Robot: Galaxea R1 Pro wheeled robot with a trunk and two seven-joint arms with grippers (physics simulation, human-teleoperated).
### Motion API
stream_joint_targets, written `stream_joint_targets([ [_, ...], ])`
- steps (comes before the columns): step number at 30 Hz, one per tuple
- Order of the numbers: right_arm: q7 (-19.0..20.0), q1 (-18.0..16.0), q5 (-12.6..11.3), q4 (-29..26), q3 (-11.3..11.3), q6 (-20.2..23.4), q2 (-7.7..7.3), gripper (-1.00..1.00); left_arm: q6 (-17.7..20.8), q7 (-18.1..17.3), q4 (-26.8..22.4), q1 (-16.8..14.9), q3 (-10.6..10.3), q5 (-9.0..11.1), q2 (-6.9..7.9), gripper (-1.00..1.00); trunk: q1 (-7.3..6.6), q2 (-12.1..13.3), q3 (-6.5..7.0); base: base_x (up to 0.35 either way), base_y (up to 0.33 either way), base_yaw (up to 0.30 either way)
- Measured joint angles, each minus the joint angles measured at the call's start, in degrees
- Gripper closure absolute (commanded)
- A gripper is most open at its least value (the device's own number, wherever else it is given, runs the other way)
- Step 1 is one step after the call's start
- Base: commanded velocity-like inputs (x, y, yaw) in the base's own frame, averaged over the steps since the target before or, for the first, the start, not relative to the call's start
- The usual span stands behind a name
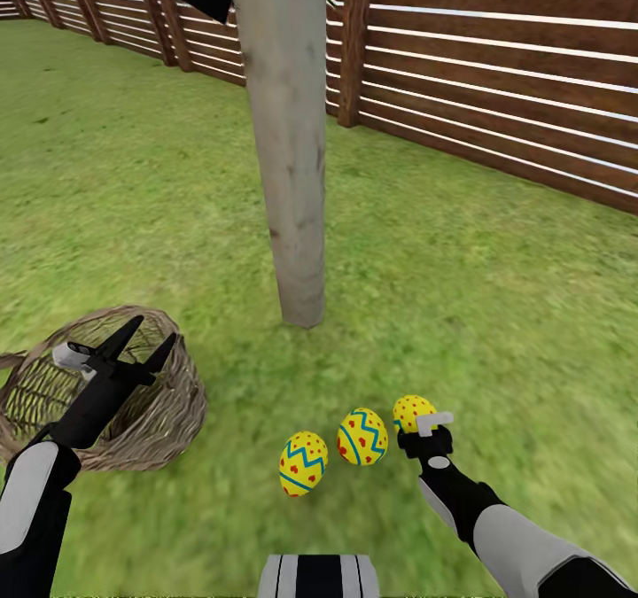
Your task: Take the three Easter eggs out of the wicker basket on the lawn in the garden, then place them on the lawn next to a single tree (choose any tree) so that all three eggs are next to the same tree and none are left in the basket.
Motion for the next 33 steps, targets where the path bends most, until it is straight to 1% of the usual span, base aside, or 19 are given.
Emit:
stream_joint_targets([
  [3, -0.07, 0.00, 0.14, -0.02, -0.07, -0.14, 0.00, 1.00, 0.00, 0.00, 0.00, 0.00, 0.00, -0.01, 0.00, -1.00, 0.08, -0.04, -0.67, 0.000, 0.000, 0.000],
  [6, -0.10, 0.00, 0.16, -0.01, -0.07, -0.15, 0.00, 1.00, 0.01, -0.03, 0.10, 0.00, 0.03, 0.09, 0.00, -1.00, 0.07, -0.04, -0.67, 0.014, 0.000, 0.000],
  [11, -0.12, 0.00, 0.16, 0.00, -0.07, -0.17, 0.00, 1.00, 0.01, -0.04, 0.18, 0.00, 0.08, 0.10, 0.00, -1.00, 0.04, -0.04, -0.67, 0.262, -0.050, 0.000],
  [19, -0.12, 0.00, 0.16, -0.02, -0.07, -0.15, 0.00, 1.00, 0.01, -0.11, 0.17, 0.00, 0.09, 0.10, 0.00, -1.00, 0.07, -0.04, -0.67, 0.020, -0.004, 0.000],
  [26, -0.12, -0.01, 0.38, -0.01, -0.01, -0.23, 0.00, 1.00, 0.00, -0.03, 0.09, 0.00, 0.01, 0.08, 0.00, -1.00, 0.26, -0.14, -2.22, 0.000, 0.000, 0.000],
  [28, -0.32, -0.07, 1.34, -0.15, -0.11, -0.32, 0.03, 1.00, 0.00, -0.03, 0.09, 0.01, 0.01, 0.09, 0.00, -1.00, 0.29, -0.17, -2.65, 0.000, 0.000, 0.000],
  [33, -2.84, -0.02, 1.17, -2.11, -0.07, -0.14, 0.04, 1.00, 0.00, -0.03, 0.08, 0.01, 0.02, 0.10, 0.01, -1.00, 0.40, -0.25, -3.77, 0.000, 0.000, 0.000],
])
